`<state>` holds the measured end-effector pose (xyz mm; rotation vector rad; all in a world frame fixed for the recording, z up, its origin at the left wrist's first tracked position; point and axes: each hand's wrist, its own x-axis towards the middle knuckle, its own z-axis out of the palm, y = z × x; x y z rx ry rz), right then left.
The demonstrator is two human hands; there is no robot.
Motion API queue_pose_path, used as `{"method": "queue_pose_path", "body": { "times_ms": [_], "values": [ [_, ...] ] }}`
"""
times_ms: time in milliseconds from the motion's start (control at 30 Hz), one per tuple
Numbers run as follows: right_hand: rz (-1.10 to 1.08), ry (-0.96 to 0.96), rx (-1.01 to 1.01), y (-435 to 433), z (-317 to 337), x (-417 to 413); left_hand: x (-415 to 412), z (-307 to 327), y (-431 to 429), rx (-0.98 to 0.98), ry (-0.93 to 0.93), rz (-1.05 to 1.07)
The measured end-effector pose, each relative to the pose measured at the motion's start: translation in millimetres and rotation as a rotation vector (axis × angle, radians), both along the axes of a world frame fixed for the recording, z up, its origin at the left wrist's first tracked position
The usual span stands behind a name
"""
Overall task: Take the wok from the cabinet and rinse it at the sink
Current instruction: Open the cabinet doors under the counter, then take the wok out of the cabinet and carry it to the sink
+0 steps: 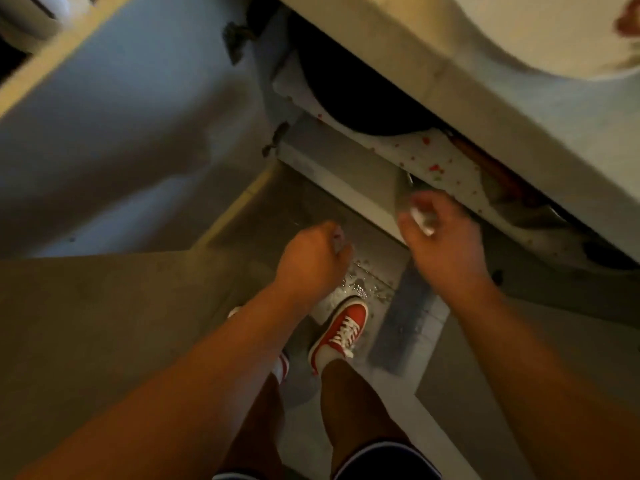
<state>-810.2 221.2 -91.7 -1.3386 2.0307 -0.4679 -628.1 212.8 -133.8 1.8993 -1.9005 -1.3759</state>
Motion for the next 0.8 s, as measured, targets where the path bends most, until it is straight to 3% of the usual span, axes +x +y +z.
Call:
{"method": "queue_pose_path", "body": {
  "times_ms": [100, 167, 300, 467, 667, 800],
  "values": [
    [0.12, 0.368, -0.025, -9.2, -3.3, -42.9, -41.7, -10.2, -18.8, 0.11, 0.098, 0.051],
    [0.104, 0.47, 0.114, -21.9, -7.7, -63.4, -65.8, -16.3, -30.9, 0.143, 0.132, 0.079],
    [0.013, 0.337, 0.424, -42.8, -14.0, -90.8, -108.2, -30.4, -52.9, 0.188, 0.173, 0.134],
    [0.091, 0.268, 0.465, -42.6, -16.0, -95.4, -145.1, -38.4, -65.6, 0.318, 0.306, 0.293],
    [0.007, 0.24, 0.468, -39.1, -23.4, -110.2, -160.6, -39.8, -69.8, 0.421, 0.352, 0.351],
    [0.061, 0.333, 0.396, -26.3, -28.2, -105.6, -165.6, -34.8, -70.3, 0.472, 0.41, 0.383]
  ]
}}
